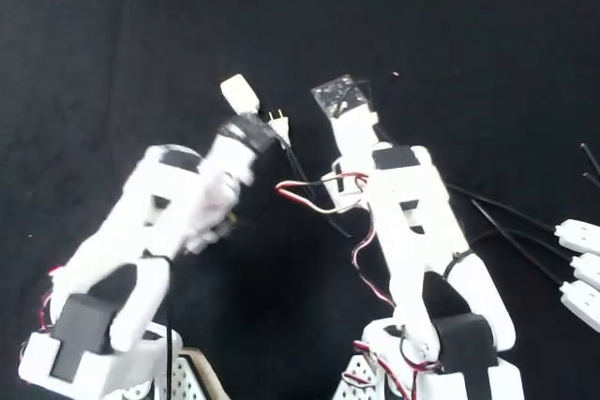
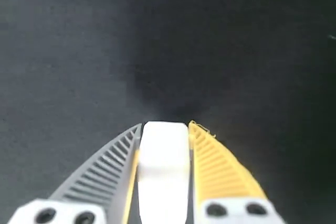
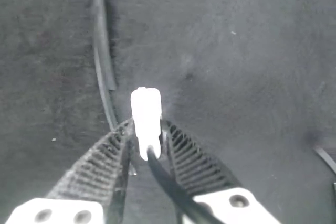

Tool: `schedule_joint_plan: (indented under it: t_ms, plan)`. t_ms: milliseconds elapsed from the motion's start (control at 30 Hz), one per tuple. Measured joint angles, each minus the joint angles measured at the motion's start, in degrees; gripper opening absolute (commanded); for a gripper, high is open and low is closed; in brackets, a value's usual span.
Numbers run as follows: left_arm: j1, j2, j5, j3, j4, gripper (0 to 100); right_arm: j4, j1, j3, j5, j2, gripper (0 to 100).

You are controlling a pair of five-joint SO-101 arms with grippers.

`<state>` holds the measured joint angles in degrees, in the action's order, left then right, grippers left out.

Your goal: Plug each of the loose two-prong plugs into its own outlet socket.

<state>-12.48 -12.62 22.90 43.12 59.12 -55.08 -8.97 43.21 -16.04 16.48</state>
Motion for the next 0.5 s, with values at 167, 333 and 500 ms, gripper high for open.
schedule_joint_plan:
  t_ms: [167,333,500]
  plan:
    - [-0.26,0.26,-0.44,1.93,-3.78,24,0.0,-0.09,0.0,0.09,0.0,1.1]
    - [0.0,0.35,2.55,1.93,-4.04,31,0.0,-0.09,0.0,-0.18,0.0,1.1]
    - [4.4,-0.7,8.26,0.53,-2.29,31,1.05,-0.09,0.0,-0.18,0.0,1.1]
